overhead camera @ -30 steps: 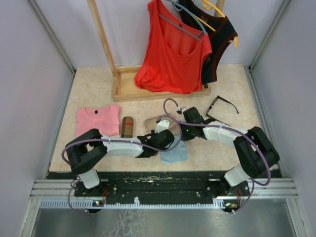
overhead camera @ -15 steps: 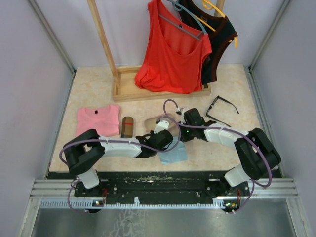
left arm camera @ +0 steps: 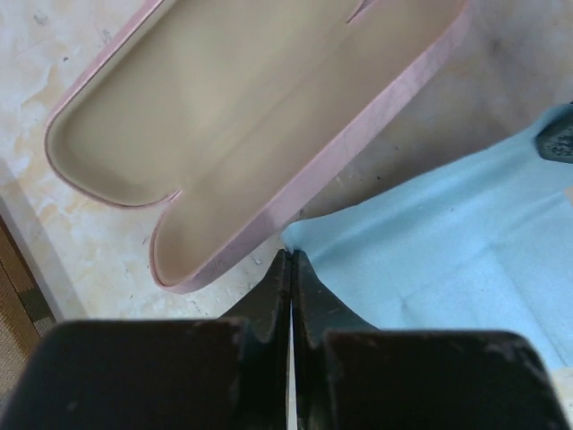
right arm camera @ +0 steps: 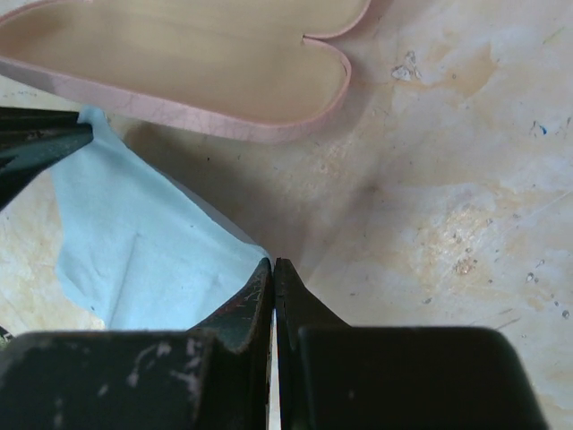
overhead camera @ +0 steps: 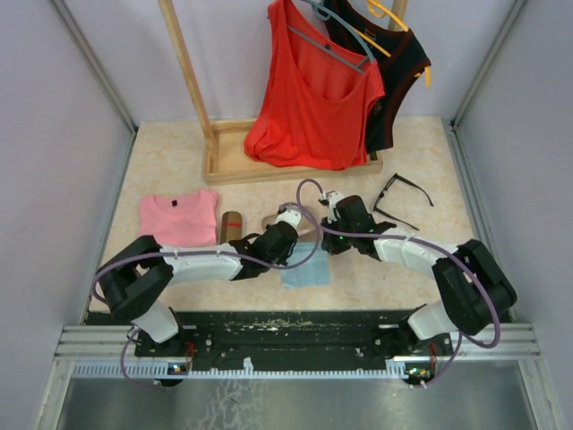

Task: Organize the sunglasses
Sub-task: Fold the glasses cleaning cloth at the center of the board.

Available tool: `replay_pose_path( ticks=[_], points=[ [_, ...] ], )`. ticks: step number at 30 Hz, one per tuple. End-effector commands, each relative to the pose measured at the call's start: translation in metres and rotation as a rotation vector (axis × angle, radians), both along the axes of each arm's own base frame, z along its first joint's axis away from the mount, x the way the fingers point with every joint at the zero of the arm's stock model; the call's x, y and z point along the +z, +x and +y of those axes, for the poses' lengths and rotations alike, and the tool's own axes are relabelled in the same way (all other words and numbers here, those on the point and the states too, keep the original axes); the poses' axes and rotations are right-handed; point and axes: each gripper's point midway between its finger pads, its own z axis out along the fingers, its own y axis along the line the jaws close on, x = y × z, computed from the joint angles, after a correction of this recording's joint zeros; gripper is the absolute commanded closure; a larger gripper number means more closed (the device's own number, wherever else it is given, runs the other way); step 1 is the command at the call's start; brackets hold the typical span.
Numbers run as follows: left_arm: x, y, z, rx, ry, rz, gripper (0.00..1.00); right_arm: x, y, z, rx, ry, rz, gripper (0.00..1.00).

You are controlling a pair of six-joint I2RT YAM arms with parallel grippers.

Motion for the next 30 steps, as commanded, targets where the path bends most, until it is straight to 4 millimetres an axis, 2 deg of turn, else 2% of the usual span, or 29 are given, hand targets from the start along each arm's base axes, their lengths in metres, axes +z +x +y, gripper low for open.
replay_pose_path(
  ticks=[1, 7, 16, 21, 30],
  points=[
    [0.015, -0.003, -0.011, -0.145, -0.025, -0.052, 1.00, 0.020, 0.003, 0.007, 0.027, 0.035, -0.106, 1.00],
    [0.028, -0.020, -0.021, -0.261, -0.136, -0.072, 1.00, 0.025, -0.004, 0.009, 0.060, 0.042, -0.137, 1.00],
    [0.040, -0.016, -0.022, -0.278, -0.142, -0.127, 1.00, 0.043, 0.003, 0.015, 0.083, 0.062, -0.210, 1.00],
    [0.038, -0.020, -0.022, -0.286, -0.156, -0.108, 1.00, 0.038, -0.001, 0.013, 0.075, 0.053, -0.188, 1.00],
    [0.034, -0.028, -0.008, -0.282, -0.200, -0.147, 1.00, 0.032, -0.004, 0.006, 0.029, 0.047, -0.195, 1.00]
  ],
)
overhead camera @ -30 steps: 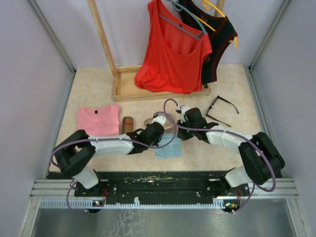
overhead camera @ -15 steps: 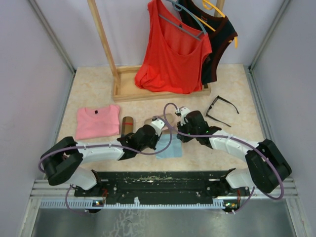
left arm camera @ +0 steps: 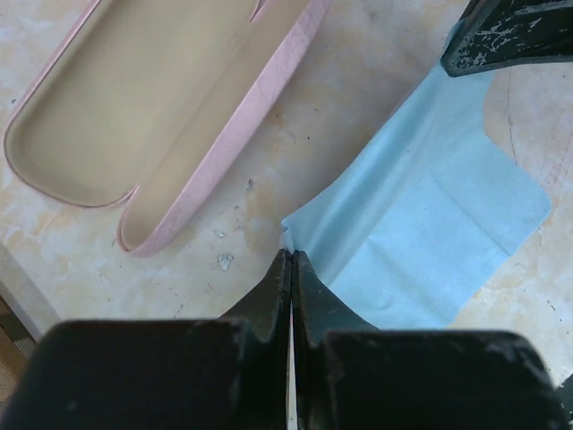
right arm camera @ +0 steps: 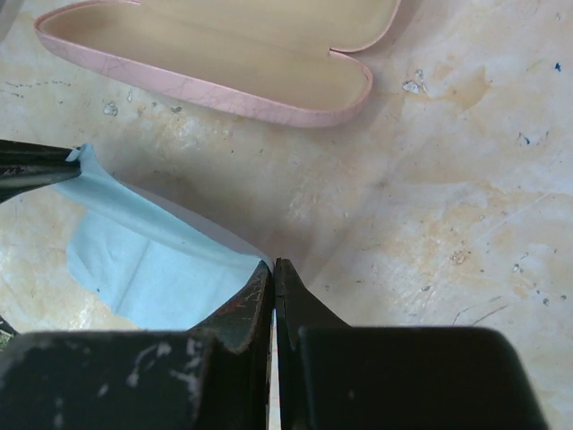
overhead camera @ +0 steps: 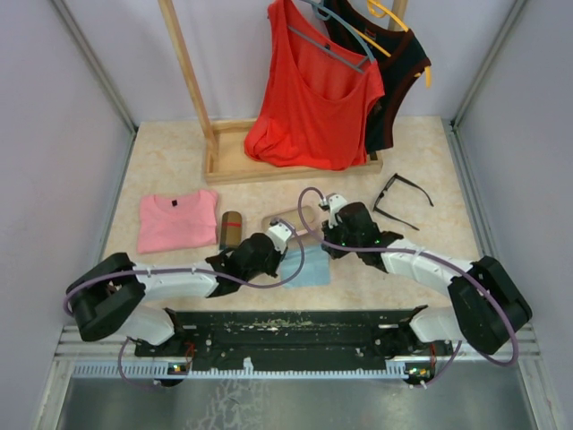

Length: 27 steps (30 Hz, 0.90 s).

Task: Organize the sunglasses
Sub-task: Fold the glasses cleaning cloth at the center of the board.

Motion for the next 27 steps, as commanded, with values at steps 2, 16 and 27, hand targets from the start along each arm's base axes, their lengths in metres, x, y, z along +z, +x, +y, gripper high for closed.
replay_pose_path(
  ticks=[2, 16, 27],
  points=[
    [0.016, 0.000, -0.004, -0.027, -0.091, -0.067, 1.00, 0.016, 0.007, 0.007, -0.024, 0.071, -0.074, 1.00],
    [0.025, 0.016, -0.006, -0.030, -0.131, -0.243, 1.00, 0.029, 0.015, 0.009, -0.041, 0.125, -0.321, 1.00],
    [0.028, 0.010, 0.006, -0.043, -0.183, -0.320, 1.00, 0.028, 0.018, 0.015, -0.019, 0.129, -0.377, 1.00]
  ],
)
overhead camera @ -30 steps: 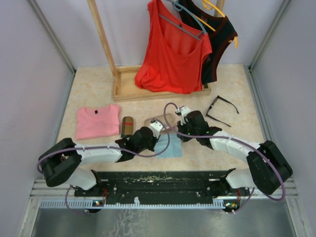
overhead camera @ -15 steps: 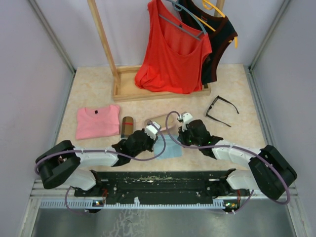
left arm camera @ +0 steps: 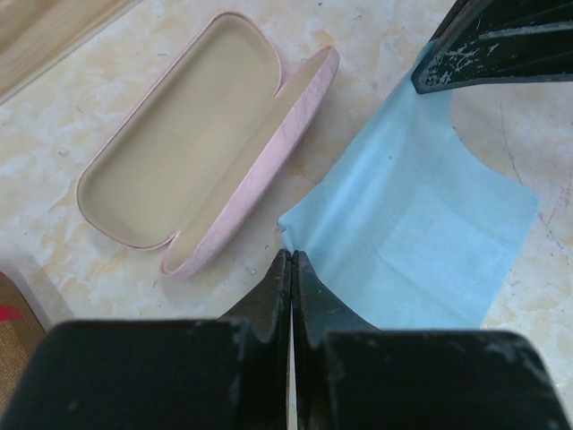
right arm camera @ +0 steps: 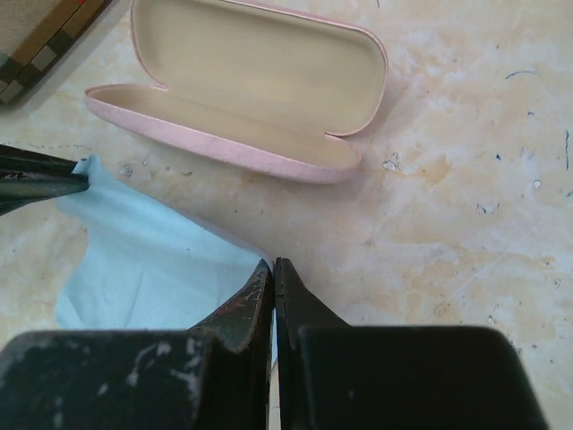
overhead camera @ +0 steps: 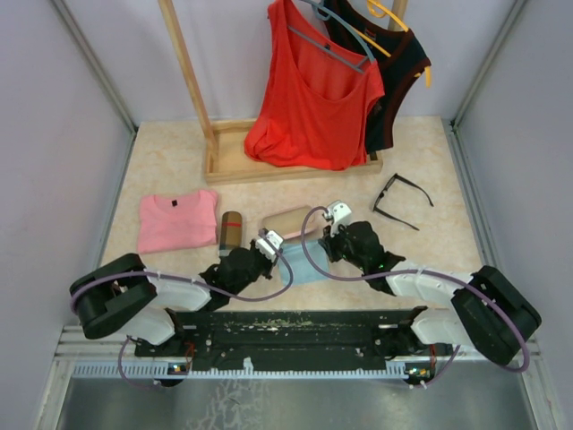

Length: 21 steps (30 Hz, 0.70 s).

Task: Organize the sunglasses
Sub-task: Fold the glasses cleaning cloth at the center of the board.

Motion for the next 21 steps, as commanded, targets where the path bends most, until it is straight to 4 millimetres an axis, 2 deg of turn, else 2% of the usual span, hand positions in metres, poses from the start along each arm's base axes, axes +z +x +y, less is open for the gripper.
replay_pose_path(
  ticks=[1, 10, 21],
  points=[
    [0.018, 0.004, -0.005, -0.005, -0.068, -0.067, 1.00, 0.015, 0.009, 0.008, 0.003, 0.031, -0.076, 1.00],
    [0.011, -0.016, -0.012, -0.130, -0.077, -0.080, 1.00, 0.001, -0.006, 0.008, 0.006, 0.024, -0.062, 1.00],
    [0.005, -0.030, -0.012, -0.176, -0.074, -0.075, 0.99, -0.008, -0.013, 0.008, 0.008, 0.019, -0.005, 1.00]
  ],
)
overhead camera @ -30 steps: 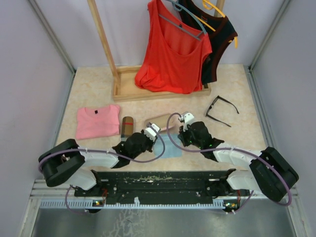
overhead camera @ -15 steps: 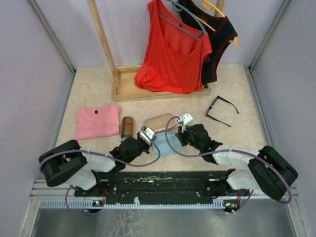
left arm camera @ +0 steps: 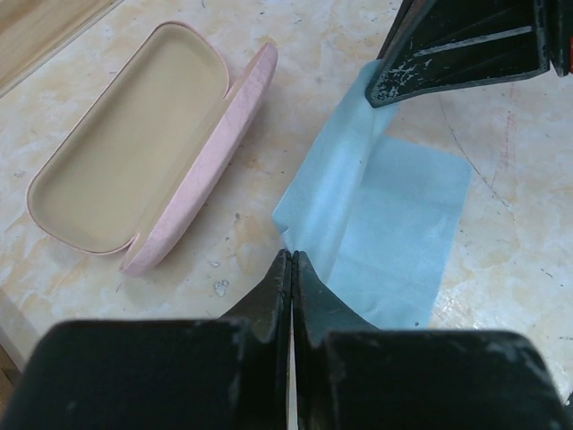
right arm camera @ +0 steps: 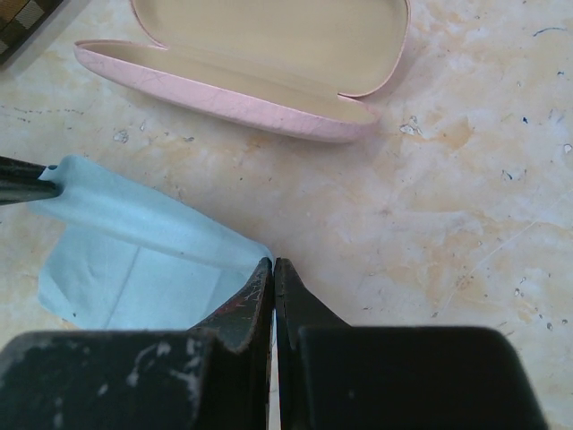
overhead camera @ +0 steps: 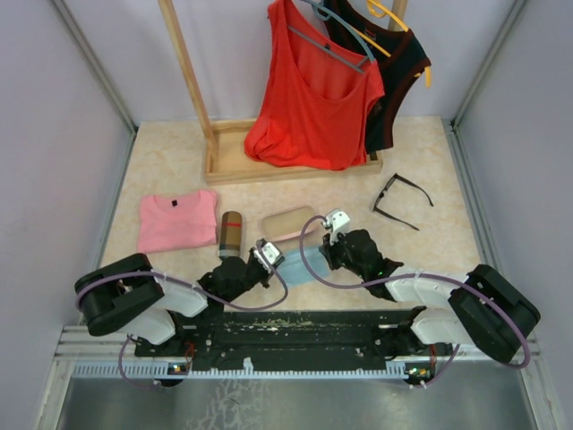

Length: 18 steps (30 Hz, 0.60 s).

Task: Organize the sunglasses
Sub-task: Fold the glasses cleaning cloth at the center of the board.

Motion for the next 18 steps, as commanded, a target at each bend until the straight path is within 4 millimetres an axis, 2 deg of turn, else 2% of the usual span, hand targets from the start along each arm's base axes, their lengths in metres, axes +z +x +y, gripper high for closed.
replay_pose_path(
  ticks=[1, 12, 18],
  points=[
    [0.006, -0.008, -0.006, -0.046, -0.026, -0.021, 0.98, 0.007, 0.000, 0.007, 0.001, 0.037, 0.000, 0.99],
    [0.003, -0.015, -0.005, -0.075, -0.011, -0.016, 0.98, -0.004, -0.017, 0.008, 0.035, 0.044, 0.090, 0.92],
    [-0.002, -0.028, -0.010, -0.143, 0.002, 0.007, 0.96, -0.007, -0.025, 0.006, 0.047, 0.042, 0.119, 0.84]
  ],
)
